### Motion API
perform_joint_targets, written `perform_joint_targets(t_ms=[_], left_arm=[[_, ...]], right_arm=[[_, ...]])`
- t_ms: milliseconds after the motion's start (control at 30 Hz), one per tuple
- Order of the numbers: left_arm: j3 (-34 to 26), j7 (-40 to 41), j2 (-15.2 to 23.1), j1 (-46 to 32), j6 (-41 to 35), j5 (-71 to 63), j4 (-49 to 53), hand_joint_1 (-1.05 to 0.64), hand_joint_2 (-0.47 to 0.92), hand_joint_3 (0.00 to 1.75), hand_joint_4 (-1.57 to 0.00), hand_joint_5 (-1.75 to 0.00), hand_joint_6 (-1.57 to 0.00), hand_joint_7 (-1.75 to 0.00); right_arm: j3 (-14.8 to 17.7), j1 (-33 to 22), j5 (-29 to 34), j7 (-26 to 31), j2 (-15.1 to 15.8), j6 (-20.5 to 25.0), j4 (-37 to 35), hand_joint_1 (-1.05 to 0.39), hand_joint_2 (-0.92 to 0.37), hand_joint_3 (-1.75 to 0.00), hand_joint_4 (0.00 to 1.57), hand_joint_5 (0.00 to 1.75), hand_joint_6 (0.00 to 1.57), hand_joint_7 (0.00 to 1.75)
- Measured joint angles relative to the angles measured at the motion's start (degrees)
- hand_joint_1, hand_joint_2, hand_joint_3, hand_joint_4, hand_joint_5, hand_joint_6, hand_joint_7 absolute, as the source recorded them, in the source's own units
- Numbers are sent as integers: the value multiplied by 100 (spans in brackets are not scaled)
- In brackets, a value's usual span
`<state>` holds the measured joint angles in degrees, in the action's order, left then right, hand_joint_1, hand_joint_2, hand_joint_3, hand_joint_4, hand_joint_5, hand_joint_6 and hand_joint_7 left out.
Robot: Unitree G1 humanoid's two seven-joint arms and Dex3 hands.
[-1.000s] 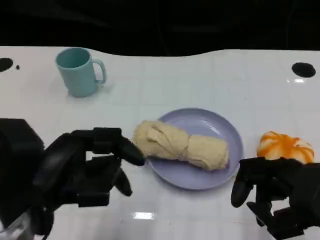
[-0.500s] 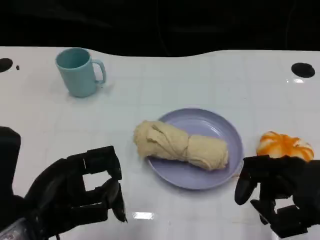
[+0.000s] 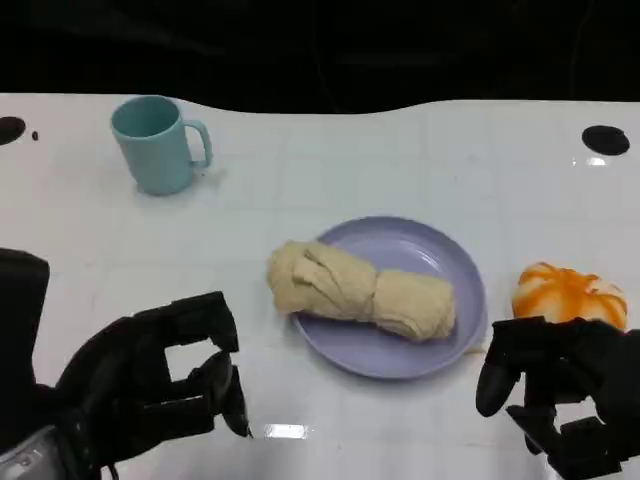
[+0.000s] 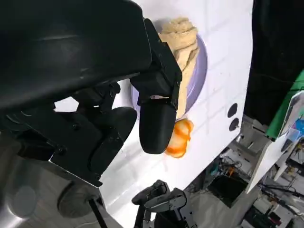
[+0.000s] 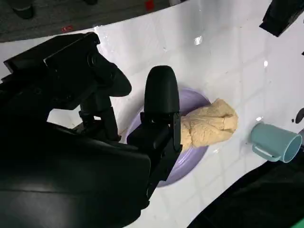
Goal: Grasp the towel on the left side of the plate with the left hand and place it into the plate.
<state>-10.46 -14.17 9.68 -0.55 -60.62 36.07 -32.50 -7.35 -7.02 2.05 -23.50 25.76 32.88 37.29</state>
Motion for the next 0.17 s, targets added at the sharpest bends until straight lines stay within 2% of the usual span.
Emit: perform_joint_targets(t_ms=[167], left_arm=[[81, 47, 9, 0, 56, -6, -1, -9, 52, 143, -83, -175, -72, -174]], right_arm=[[15, -22, -20, 0, 0, -10, -1, 4, -58, -106, 70, 169, 68, 145]])
